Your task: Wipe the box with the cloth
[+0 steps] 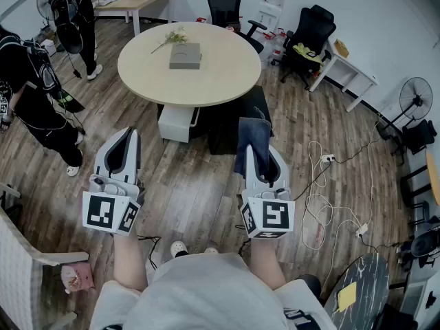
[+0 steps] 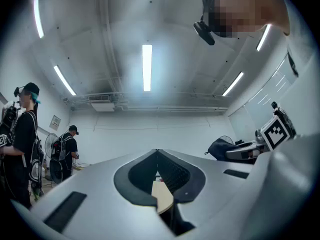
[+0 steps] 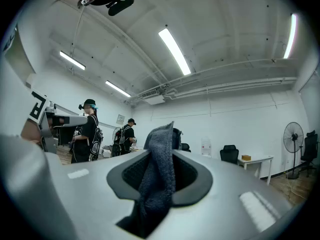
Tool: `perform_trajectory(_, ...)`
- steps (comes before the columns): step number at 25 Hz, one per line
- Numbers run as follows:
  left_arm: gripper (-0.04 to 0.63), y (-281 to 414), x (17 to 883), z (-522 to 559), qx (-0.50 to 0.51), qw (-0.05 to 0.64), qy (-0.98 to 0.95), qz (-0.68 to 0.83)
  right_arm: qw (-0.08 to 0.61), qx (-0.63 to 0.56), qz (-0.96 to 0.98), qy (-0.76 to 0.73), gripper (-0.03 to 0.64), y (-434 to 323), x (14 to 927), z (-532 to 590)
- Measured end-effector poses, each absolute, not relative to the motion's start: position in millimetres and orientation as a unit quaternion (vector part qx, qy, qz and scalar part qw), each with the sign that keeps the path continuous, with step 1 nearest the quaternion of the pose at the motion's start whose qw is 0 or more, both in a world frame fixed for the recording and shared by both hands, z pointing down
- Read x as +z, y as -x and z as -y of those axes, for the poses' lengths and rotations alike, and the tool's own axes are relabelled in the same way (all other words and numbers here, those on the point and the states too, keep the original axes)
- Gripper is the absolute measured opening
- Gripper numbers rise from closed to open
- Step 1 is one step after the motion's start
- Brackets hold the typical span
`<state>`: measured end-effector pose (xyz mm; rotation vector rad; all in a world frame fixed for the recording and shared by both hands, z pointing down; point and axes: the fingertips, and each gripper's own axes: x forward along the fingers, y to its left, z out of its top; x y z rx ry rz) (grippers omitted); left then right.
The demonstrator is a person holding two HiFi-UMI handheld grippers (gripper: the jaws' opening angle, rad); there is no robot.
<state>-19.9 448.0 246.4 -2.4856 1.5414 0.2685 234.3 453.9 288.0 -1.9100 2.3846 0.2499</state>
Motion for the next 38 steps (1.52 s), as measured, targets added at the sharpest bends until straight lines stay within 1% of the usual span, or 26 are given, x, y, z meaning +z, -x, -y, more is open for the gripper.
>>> perform_trajectory(13, 0.008, 39, 248, -451, 0.098, 0.104, 0.844, -0.517, 0.036, 0.082, -0.77, 0.631, 0.1, -217, 294, -457)
perform_trajectory(23, 0.009, 63, 257, -452, 0.104, 0.101, 0.852, -0.503, 0.055, 0.089, -0.772, 0.627, 0.1, -184, 297, -461)
perform_trajectory(30, 0.008, 72, 253, -434, 0.112, 0.102, 0.853, -0.499, 0.052, 0.088, -0.778, 0.619, 0.1, -170, 294, -435)
perform_trajectory(38, 0.009, 85, 248, -373, 0.105, 0.109, 0.846, -0.512, 0.056, 0.093, -0.79, 0.604, 0.1, -156, 285, -362)
